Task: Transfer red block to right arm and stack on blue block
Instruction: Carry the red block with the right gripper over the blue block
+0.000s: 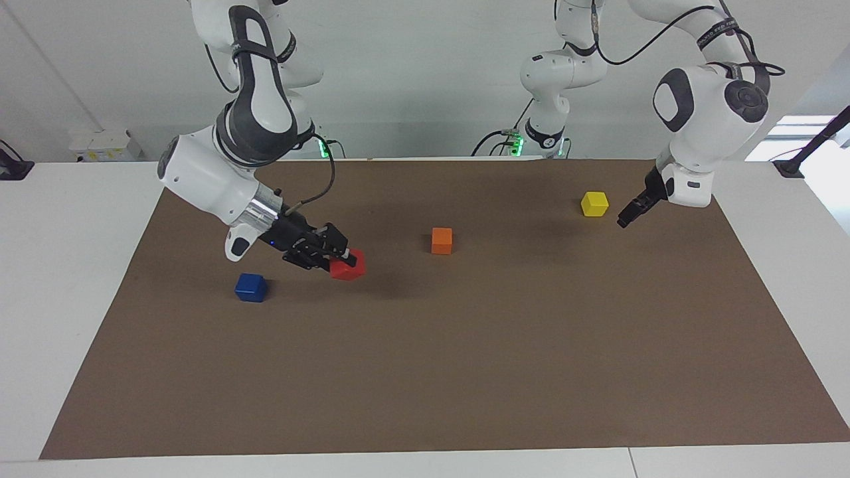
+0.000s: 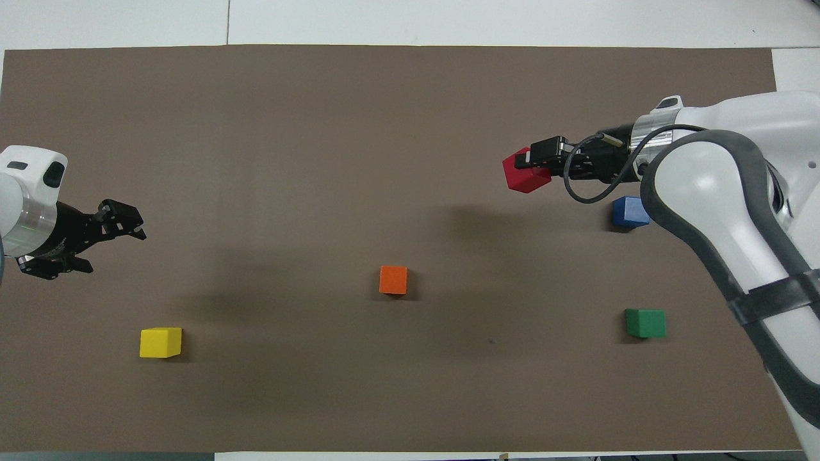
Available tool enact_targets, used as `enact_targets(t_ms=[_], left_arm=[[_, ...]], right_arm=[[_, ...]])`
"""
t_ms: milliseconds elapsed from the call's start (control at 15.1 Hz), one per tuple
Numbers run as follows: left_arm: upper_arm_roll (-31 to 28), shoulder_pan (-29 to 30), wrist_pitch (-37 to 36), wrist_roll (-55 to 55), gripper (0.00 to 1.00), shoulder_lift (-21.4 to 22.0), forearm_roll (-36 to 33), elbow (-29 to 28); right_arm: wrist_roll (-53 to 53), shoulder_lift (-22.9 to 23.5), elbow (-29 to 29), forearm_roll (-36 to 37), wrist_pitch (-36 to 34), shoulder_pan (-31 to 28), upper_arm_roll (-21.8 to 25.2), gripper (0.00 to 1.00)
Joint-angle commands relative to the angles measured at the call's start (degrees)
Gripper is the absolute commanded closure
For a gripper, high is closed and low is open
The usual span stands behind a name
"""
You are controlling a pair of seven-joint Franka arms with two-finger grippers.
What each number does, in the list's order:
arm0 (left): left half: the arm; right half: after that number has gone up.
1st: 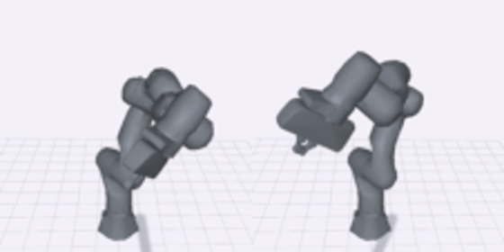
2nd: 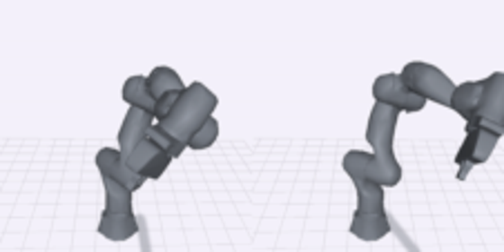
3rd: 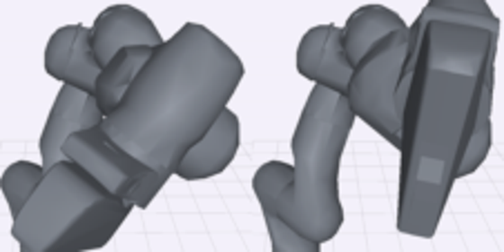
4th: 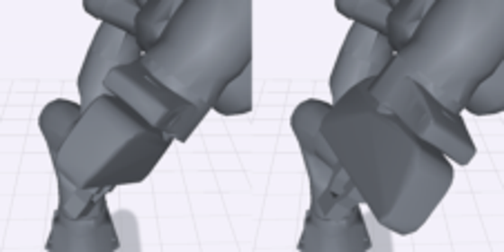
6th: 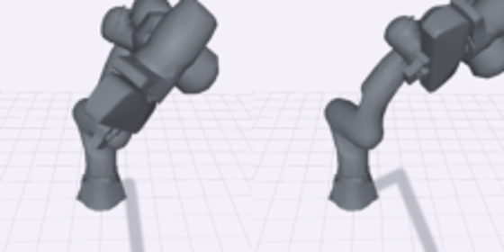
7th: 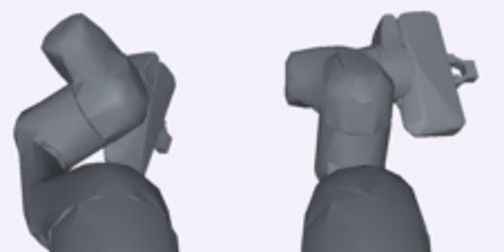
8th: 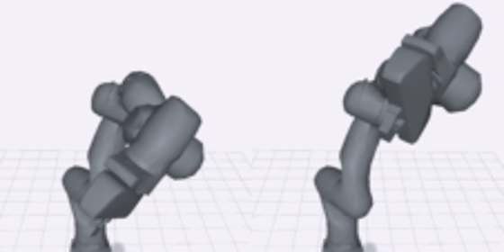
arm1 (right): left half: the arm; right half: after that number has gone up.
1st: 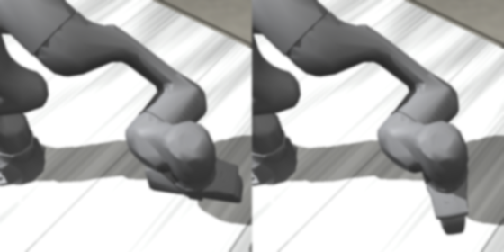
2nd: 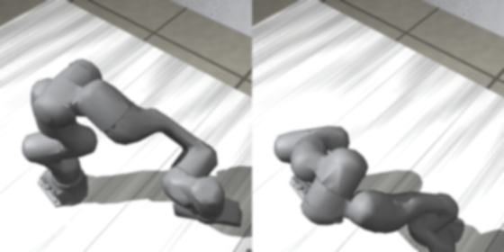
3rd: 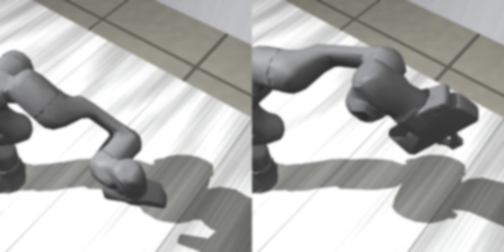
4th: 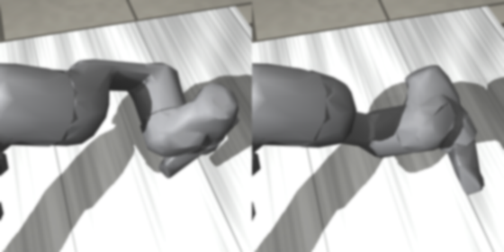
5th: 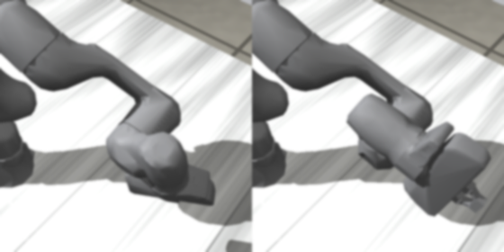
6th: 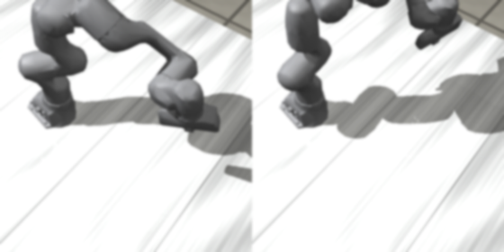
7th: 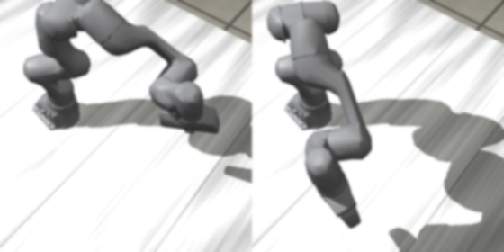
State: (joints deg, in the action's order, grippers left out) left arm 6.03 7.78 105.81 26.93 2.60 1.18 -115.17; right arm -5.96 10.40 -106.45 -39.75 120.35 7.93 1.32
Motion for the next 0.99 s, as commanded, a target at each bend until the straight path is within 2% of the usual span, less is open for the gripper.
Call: enact_targets(t_ms=[0, 132, 331, 530, 662, 927], left_arm=[[-0.57, -1.28, -1.04, -2.49, 0.0, -2.41, -1.53, 3.79], [-0.05, -1.28, -3.84, -12.28, 0.0, -3.56, -1.62, 8.09], [-0.49, -1.37, -10.43, -25.83, 0.0, -6.28, -4.69, 15.48], [-0.58, -1.37, -11.24, -33.78, 0.0, -5.77, -4.78, 16.29], [-0.49, -1.46, -10.72, -33.79, 0.0, -5.24, -4.52, 15.85], [0.3, -3.12, -10.63, -33.53, 0.0, -4.8, -4.43, 14.01]], right_arm=[[6.82, -0.64, 4.13, 16.57, -9.21, -2.99, 0.35, 1.0], [8.5, -0.9, 5.82, 26.51, -13.28, -4.14, 0.44, 1.0], [11.48, -2.04, 5.56, 38.22, -12.95, -5.37, 0.44, 1.0], [12.11, -2.31, 3.19, 43.5, -8.05, -6.43, 0.44, 1.0], [12.29, -2.4, 0.56, 45.02, -2.08, -6.87, 0.35, 1.0], [15.62, -1.61, -1.55, 45.28, 5.23, -6.96, 0.35, 1.0]])
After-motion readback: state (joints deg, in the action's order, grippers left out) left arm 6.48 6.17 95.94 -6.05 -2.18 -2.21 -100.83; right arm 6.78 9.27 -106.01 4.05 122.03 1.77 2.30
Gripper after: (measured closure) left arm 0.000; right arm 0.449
